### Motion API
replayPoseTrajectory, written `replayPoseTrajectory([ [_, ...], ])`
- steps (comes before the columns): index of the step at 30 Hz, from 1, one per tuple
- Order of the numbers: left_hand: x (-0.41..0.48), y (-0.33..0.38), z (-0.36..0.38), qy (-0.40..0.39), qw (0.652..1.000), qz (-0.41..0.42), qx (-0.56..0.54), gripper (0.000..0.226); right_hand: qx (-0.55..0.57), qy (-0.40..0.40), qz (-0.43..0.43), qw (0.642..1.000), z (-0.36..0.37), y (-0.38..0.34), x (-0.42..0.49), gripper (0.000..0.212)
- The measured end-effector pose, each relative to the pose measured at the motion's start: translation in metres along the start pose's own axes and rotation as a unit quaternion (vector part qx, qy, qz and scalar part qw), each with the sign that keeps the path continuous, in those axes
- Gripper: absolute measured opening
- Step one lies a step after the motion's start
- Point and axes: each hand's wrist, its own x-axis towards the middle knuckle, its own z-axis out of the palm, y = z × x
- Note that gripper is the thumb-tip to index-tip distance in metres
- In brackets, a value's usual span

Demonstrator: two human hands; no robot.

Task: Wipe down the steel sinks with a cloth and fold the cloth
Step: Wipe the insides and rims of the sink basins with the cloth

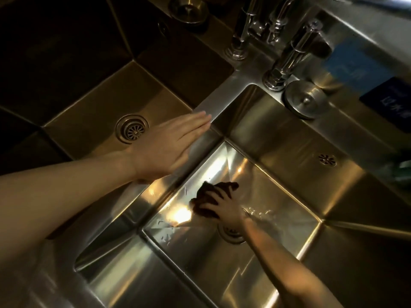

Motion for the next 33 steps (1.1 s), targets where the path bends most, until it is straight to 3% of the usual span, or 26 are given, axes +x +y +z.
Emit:
replayPoseTrajectory([
  [3,0.0,0.0,0.002,-0.03,0.997,0.071,0.01,0.06,0.059,0.009,0.257,0.965,-0.003,-0.013,0.012,0.056],
  [5,0.0,-0.002,0.004,-0.046,0.993,0.108,0.014,0.061,0.105,0.037,0.412,0.905,-0.009,-0.044,0.045,0.053],
  [6,0.0,-0.004,0.004,-0.049,0.993,0.11,0.013,0.06,0.107,0.04,0.434,0.894,-0.014,-0.059,0.059,0.049],
  [8,0.0,-0.005,0.005,-0.059,0.992,0.111,0.001,0.059,0.04,0.051,0.351,0.934,-0.012,-0.084,0.072,0.041],
  [11,0.002,-0.005,0.005,-0.068,0.992,0.107,0.01,0.054,0.071,0.035,0.129,0.988,0.01,-0.094,0.048,0.048],
  [14,0.002,-0.006,0.004,-0.058,0.992,0.112,0.02,0.051,-0.006,-0.015,-0.071,0.997,0.028,-0.06,0.004,0.042],
  [16,0.001,-0.005,0.003,-0.062,0.992,0.11,0.025,0.051,-0.003,-0.034,-0.023,0.999,0.019,-0.04,-0.002,0.05],
  [18,0.002,-0.004,0.002,-0.07,0.992,0.102,0.02,0.05,0.024,0.014,0.137,0.99,0.01,-0.051,0.014,0.049],
  [20,0.002,-0.006,0.002,-0.075,0.992,0.102,0.014,0.05,0.031,0.069,0.313,0.947,0.01,-0.093,0.045,0.035],
  [22,0.001,-0.006,0.003,-0.072,0.992,0.105,0.026,0.049,0.046,0.094,0.363,0.926,0.008,-0.137,0.072,0.026],
  [24,0.002,-0.005,0.001,-0.081,0.991,0.104,0.019,0.049,0.048,0.053,0.298,0.952,0.014,-0.159,0.074,0.027],
  [26,0.004,-0.003,0.0,-0.085,0.991,0.105,0.011,0.049,0.024,-0.007,0.114,0.993,0.027,-0.155,0.039,0.029],
  [28,0.003,-0.004,0.002,-0.075,0.991,0.107,0.02,0.049,0.041,-0.052,-0.014,0.998,0.037,-0.138,-0.008,0.038],
  [30,0.001,-0.007,0.004,-0.069,0.992,0.108,0.021,0.049,0.013,-0.049,-0.056,0.997,0.043,-0.12,-0.038,0.04],
  [33,0.002,-0.006,0.004,-0.08,0.991,0.103,0.024,0.049,0.088,-0.121,-0.022,0.988,0.037,-0.128,-0.031,0.04],
])
